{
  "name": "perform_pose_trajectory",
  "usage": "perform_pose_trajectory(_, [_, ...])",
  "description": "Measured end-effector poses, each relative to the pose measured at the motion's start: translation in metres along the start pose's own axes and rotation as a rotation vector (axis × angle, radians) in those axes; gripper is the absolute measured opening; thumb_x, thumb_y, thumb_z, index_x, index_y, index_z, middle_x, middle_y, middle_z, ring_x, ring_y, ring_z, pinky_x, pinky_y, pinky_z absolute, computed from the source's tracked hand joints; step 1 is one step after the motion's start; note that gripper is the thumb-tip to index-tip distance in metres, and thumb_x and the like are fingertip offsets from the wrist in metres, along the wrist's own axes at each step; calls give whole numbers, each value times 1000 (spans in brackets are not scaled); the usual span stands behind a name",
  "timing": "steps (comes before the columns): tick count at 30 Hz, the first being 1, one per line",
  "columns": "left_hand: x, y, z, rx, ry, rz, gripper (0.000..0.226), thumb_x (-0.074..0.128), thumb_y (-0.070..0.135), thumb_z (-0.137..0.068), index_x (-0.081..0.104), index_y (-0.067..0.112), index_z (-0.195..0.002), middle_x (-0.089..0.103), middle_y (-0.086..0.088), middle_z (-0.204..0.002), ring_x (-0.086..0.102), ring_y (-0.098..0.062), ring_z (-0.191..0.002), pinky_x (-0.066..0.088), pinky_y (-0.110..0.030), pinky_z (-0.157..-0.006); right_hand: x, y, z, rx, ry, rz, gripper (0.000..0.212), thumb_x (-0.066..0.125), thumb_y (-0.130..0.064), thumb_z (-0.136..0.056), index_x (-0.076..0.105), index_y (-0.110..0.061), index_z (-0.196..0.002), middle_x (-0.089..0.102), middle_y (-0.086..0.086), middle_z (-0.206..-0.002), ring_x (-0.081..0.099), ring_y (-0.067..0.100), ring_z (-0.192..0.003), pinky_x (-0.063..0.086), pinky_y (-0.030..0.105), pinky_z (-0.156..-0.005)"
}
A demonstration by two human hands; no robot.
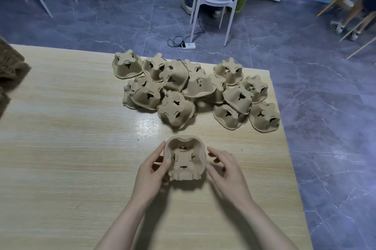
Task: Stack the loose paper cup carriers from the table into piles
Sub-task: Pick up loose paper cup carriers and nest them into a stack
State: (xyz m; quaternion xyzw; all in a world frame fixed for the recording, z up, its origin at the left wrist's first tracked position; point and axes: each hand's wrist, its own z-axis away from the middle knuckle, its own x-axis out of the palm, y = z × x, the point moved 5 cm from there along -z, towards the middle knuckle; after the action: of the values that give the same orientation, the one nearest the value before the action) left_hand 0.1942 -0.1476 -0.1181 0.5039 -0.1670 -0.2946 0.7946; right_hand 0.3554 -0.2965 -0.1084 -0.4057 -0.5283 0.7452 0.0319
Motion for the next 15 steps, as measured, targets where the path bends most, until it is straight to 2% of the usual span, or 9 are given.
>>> perform_pose_trajectory(3, [-5,9,-14,10,10,12,48,63,11,-94,53,45,-126,71,13,-75,56,-3,-60,47,-20,-56,-16,-10,-37,-56,43,41,42,66,-17,-91,56,-32,-129,51,-25,-116,51,7,-111,49,33,-90])
perform_pose_trajectory(5, [-8,11,-20,7,13,25,47,62,10,-94,55,46,-124,70,10,-74,57,-4,-60,47,-21,-54,-26,-21,-68,-97,71,89,43,65,-16,-91,56,-27,-131,52,-18,-118,50,10,-115,49,41,-96])
perform_pose_trajectory(7, [-12,11,-23,2,18,22,47,63,12,-94,55,47,-124,70,8,-76,59,-6,-62,49,-26,-57,-34,-39,-97,-165,115,130,44,66,-14,-90,56,-24,-131,55,-9,-116,52,14,-113,45,37,-98])
perform_pose_trajectory(10, [-19,8,-24,-9,33,28,48,64,13,-93,55,45,-127,71,8,-78,62,-6,-64,52,-31,-62,-39,-63,-136,-210,143,197,43,67,-15,-88,58,-19,-130,57,-7,-114,50,18,-111,38,28,-98])
perform_pose_trajectory(15, [-35,9,-23,-8,74,78,47,65,12,-91,57,43,-124,72,11,-79,62,-2,-66,48,-18,-59,-25,-91,-185,-203,83,263,47,65,-22,-89,54,-22,-135,60,0,-119,42,20,-118,34,35,-102])
